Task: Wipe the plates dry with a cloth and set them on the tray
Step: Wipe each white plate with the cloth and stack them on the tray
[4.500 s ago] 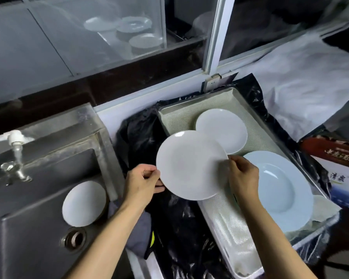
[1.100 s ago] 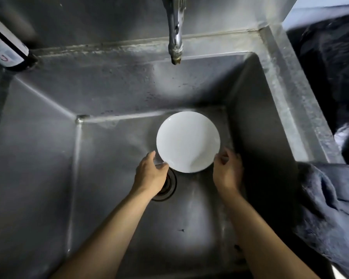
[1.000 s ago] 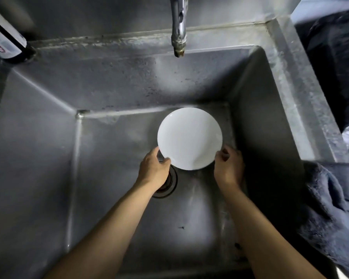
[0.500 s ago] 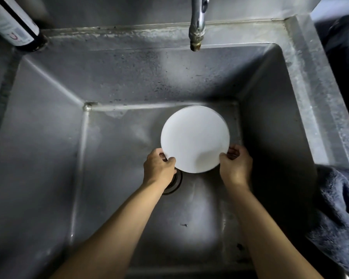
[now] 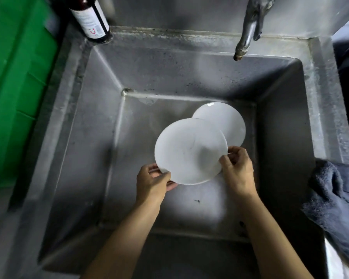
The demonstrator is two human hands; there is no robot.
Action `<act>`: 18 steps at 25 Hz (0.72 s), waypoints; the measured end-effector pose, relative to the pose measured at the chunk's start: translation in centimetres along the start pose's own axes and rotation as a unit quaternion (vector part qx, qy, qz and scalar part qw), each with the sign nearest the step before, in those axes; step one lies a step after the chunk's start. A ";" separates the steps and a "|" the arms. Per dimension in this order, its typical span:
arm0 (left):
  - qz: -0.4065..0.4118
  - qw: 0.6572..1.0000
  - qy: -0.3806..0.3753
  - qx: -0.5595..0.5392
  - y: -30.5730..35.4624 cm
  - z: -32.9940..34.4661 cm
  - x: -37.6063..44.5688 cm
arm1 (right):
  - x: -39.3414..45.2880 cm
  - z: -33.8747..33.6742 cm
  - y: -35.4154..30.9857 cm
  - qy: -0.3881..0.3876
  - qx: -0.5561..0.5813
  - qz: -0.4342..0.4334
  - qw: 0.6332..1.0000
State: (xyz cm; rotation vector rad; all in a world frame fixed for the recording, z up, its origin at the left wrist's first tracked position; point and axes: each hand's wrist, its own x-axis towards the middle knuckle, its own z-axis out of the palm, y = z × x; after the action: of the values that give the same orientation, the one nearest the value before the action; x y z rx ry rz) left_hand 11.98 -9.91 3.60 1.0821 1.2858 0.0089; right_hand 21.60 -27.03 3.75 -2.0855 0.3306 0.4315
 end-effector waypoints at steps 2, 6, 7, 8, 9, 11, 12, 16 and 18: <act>-0.041 0.999 0.003 -0.035 0.6 -1.5 -0.8 | -1.0 0.2 -1.6 -0.029 -0.044 -0.010 0.999; -0.136 0.986 -0.022 -0.097 1.0 -3.9 -2.0 | -1.6 0.9 -3.8 -0.053 -0.139 0.034 0.988; -0.157 0.980 -0.029 -0.115 1.1 -4.3 -2.2 | -1.5 1.2 -4.1 -0.055 -0.157 0.057 0.984; -0.171 0.976 -0.033 -0.129 1.1 -4.6 -2.3 | -1.6 1.4 -4.3 -0.058 -0.166 0.077 0.981; -0.177 0.974 -0.033 -0.137 1.0 -4.9 -2.4 | -1.7 1.6 -4.4 -0.063 -0.170 0.089 0.979; -0.172 0.974 -0.032 -0.145 1.0 -5.3 -2.4 | -2.1 1.9 -4.3 -0.072 -0.158 0.090 0.981; -0.165 0.974 -0.032 -0.149 1.0 -5.3 -2.3 | -2.2 2.1 -4.2 -0.076 -0.145 0.084 0.983; -0.181 0.972 -0.029 -0.149 0.6 -5.7 -2.0 | -2.6 2.5 -3.6 -0.096 -0.144 0.106 0.979; -0.188 0.971 -0.026 -0.146 0.5 -5.8 -1.9 | -2.9 2.6 -3.1 -0.105 -0.121 0.129 0.979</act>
State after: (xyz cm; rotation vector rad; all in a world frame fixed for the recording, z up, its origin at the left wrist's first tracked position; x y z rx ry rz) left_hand 7.12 -6.99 6.03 0.5748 1.3751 -0.1114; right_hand 19.78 -23.00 6.03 -2.2140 0.4429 0.8798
